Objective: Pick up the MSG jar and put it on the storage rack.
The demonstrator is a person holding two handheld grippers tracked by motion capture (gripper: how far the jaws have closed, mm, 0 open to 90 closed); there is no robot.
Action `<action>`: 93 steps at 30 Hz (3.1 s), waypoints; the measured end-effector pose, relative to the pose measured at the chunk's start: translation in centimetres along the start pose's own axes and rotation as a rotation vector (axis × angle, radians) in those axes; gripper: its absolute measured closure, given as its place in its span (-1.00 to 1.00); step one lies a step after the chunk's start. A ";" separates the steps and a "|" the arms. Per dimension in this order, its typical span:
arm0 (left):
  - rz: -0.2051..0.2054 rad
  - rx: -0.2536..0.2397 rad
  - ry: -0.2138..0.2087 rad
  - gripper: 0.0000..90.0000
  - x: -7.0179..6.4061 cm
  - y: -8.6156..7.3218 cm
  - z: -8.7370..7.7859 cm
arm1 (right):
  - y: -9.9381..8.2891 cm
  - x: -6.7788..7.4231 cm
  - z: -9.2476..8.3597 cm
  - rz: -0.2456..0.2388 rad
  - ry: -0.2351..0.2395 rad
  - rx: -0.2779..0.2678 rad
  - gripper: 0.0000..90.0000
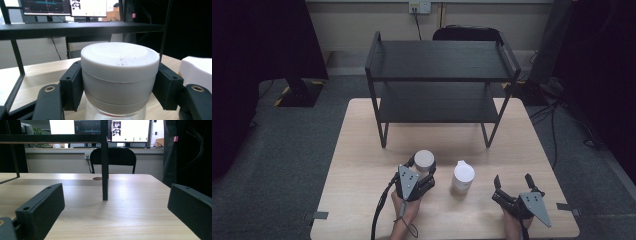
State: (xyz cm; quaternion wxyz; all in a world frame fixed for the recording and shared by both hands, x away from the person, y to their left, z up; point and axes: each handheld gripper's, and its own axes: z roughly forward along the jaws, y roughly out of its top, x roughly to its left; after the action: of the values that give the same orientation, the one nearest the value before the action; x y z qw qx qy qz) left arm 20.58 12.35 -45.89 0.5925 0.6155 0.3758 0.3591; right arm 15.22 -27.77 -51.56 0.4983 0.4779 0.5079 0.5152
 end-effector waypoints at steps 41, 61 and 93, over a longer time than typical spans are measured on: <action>0.043 -0.102 -0.308 -0.24 6.5 12.2 0.8 | 0.0 -0.2 0.0 0.000 0.009 0.000 -1.00; 0.053 -0.129 -0.211 -0.24 7.3 24.7 4.7 | 0.0 -0.1 0.0 0.001 0.006 0.000 -1.00; -0.031 -0.100 0.091 -0.24 5.7 29.0 14.7 | 0.0 -0.2 0.0 0.002 0.013 0.000 -1.00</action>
State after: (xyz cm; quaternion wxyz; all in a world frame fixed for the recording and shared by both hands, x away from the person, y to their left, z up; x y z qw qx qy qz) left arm 37.33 10.21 -17.50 0.6102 0.5621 0.3936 0.3958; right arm 15.22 -28.01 -51.56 0.4945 0.4750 0.5107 0.5187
